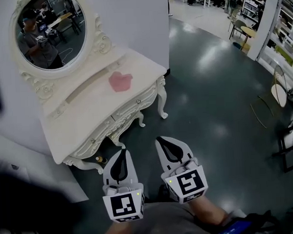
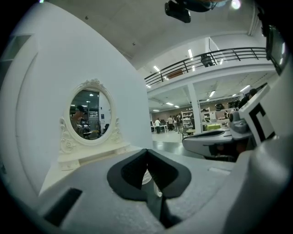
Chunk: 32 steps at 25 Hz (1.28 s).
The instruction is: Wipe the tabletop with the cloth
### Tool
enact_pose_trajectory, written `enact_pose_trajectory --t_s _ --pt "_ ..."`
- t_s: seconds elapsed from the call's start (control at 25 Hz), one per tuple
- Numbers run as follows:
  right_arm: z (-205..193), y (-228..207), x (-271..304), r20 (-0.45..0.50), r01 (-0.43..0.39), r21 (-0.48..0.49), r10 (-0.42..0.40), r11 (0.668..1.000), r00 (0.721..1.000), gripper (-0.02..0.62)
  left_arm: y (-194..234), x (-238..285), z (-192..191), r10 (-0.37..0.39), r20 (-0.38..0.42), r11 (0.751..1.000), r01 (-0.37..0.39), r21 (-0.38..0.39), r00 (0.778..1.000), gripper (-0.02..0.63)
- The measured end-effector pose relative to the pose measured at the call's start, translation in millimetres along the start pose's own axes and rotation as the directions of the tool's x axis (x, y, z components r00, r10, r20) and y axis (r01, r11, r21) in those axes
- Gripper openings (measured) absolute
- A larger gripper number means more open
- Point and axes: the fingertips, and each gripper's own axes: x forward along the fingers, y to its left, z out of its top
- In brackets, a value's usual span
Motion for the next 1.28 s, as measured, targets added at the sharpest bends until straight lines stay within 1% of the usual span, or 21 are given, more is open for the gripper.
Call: enact_pose_trajectory --t_s 0.12,0.32,0.44,0.6,0.72,0.84,0.96,1.16,1.28 --pt "2.3 -8.7 8.3 0.011 -0.01 0.003 0.01 1.0 1.0 0.014 -1.5 8.4 3.3 0.006 0.011 1.0 -0.006 0.018 1.0 0.015" --pt "7.7 -20.6 26.7 0.018 -0.027 -0.003 0.027 1.0 0.999 0.014 6.7 25.6 5.9 0.039 0.0 0.999 -0.039 0.014 0.999 0.015" --pt "0.4 -27.5 39.7 0.004 -0.035 0.008 0.035 0.999 0.999 0.014 11.5 40.3 2.4 0.046 -0.009 0.999 -0.046 0.015 0.999 0.015" --pt "-4.0 -40.0 62.9 -0.021 -0.012 0.011 0.013 1.0 1.0 0.014 20.8 64.0 -6.4 0.045 -0.021 0.999 -0.044 0.009 0.999 0.015" --pt "-13.7 -45.5 83.8 -0.048 -0.016 0.017 0.017 1.0 0.999 0.014 30.4 84.4 -15.9 0.043 -0.053 0.999 -0.043 -0.013 0.998 0.015" --pt "-28.4 -48.5 106.2 -0.073 -0.035 0.025 0.036 0.999 0.997 0.014 43.7 105.3 -25.5 0.041 -0.079 0.998 -0.044 -0.036 0.996 0.015" --pt "-36.0 -52.7 133.7 -0.102 -0.032 0.028 0.035 0.999 0.994 0.014 61.1 128.4 -34.1 0.037 -0.088 0.998 -0.04 -0.04 0.995 0.015" --pt "-36.4 -55.4 185.5 -0.121 -0.048 0.031 0.051 0.998 0.991 0.014 92.4 167.4 -37.7 0.032 -0.12 0.998 -0.039 -0.056 0.992 0.015" --pt "-29.1 -56.6 219.5 -0.12 -0.048 0.028 0.051 0.998 0.991 0.014 114.5 191.7 -33.0 0.027 -0.117 0.998 -0.033 -0.051 0.993 0.015"
